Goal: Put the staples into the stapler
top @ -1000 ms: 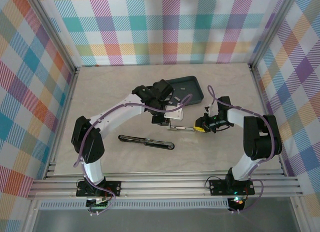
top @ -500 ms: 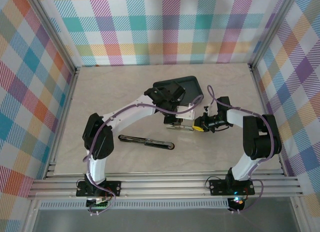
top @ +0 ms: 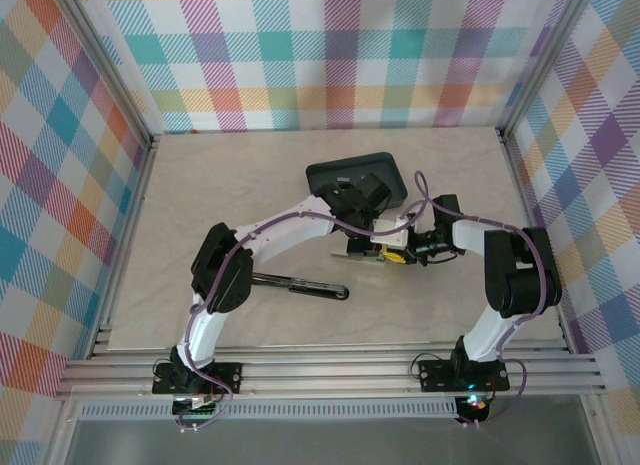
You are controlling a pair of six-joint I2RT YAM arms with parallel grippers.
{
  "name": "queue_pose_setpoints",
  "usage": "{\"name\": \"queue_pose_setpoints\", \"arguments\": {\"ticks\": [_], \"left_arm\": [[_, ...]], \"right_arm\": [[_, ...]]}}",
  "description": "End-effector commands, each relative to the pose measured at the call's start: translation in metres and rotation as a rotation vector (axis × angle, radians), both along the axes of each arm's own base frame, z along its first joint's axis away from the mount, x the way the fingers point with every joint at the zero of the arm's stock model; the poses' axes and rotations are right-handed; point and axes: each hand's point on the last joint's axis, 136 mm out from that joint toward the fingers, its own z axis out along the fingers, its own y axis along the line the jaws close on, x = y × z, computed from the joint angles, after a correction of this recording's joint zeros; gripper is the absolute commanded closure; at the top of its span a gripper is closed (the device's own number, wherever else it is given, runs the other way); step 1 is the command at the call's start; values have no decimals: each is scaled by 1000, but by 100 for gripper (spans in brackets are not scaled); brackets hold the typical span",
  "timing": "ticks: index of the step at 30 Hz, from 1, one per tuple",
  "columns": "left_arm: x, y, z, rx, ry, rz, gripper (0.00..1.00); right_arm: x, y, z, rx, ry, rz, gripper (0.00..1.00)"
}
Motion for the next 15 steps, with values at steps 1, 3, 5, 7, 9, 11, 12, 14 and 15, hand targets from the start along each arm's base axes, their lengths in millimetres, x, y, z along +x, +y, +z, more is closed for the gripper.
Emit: {"name": "queue_pose_setpoints", "arguments": {"ticks": [1, 3, 5, 7, 9, 11, 12, 14, 15], "left_arm": [[-2, -19, 2, -42, -8, -19, 78], [-1, -20, -4, -33, -8, -12, 78], [1, -21, -10, -23, -9, -2, 79], [2, -22, -17, -12, -12, 2, 79], [3, -23, -22, -1, -11, 6, 79], [4, -23, -27, 7, -9, 13, 79], [3, -23, -30, 11, -7, 13, 79], [4, -23, -33, 18, -5, 19, 79], [4, -22, -35, 22, -6, 18, 79]], "right_arm": [[-5, 6, -4, 28, 17, 10, 84], [-5, 7, -3, 35, 13, 9, 84], [-5, 7, -2, 41, 13, 11, 84], [-5, 8, -1, 47, 9, 10, 84], [-5, 7, -1, 49, 8, 9, 84], [-6, 8, -1, 50, 8, 6, 84], [-6, 7, 0, 50, 5, 1, 83], [-6, 5, 1, 47, 0, -6, 80], [-6, 4, 2, 46, -3, -9, 79]]}}
